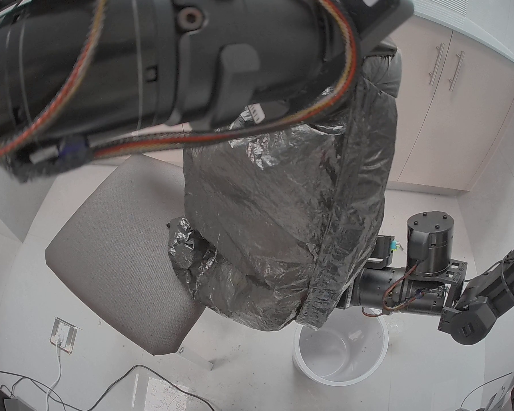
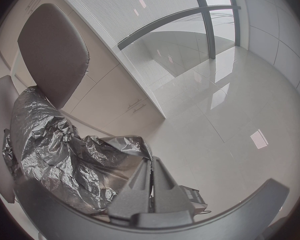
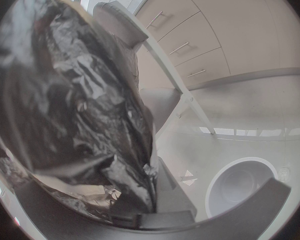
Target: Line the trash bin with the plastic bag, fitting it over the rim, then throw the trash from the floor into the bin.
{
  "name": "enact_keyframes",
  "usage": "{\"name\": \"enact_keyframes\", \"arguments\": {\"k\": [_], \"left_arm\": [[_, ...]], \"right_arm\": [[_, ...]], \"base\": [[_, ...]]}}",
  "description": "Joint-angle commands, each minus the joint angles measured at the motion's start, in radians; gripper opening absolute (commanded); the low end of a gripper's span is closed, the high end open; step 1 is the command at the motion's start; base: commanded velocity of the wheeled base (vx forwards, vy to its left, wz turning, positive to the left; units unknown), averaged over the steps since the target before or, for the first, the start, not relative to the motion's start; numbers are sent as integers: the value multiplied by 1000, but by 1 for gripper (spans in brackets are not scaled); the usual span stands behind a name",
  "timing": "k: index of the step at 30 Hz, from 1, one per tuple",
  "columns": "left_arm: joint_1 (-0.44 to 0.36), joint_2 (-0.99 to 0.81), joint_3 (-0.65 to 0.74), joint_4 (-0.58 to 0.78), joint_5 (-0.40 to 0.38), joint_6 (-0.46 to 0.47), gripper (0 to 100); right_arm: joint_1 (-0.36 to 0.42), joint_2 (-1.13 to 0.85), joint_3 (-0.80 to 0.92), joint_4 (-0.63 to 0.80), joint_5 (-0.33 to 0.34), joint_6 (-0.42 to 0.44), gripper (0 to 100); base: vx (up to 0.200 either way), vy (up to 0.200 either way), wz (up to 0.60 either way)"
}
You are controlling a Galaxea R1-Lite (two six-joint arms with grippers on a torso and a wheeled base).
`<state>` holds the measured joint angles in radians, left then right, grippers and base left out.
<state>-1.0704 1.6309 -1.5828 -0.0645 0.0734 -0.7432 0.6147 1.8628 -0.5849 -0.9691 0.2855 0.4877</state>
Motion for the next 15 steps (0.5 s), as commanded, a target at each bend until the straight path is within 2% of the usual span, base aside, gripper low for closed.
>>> {"name": "enact_keyframes", "arguments": {"k": [1,5,6,8,9,11,12,13,15], "left_arm": [[12,-34,61,-5,5,4,0],[41,-86,199,-8,-1,13,0],[70,-109,279,-18,-15,16,0],[99,-121,333,-43,-34,15,0],[142,-134,408,-89,-67,15,0],[179,-137,474,-149,-107,15,0],[179,-137,474,-149,-107,15,0],[218,-132,543,-221,-155,13,0],[250,-121,599,-281,-204,13,0]], "right_arm": [[-50,-105,68,1,-6,3,0],[-107,-201,123,15,-3,6,0],[-139,-260,154,29,3,8,0],[-158,-304,171,55,6,8,0],[-170,-373,181,122,18,8,0],[-171,-444,169,234,27,8,0],[-171,-444,169,234,27,8,0],[-177,-524,128,391,27,9,0],[-191,-605,77,555,29,22,0]], "base": [[0,0,0],[0,0,0],[0,0,0],[0,0,0],[0,0,0],[0,0,0],[0,0,0],[0,0,0],[0,0,0]]}}
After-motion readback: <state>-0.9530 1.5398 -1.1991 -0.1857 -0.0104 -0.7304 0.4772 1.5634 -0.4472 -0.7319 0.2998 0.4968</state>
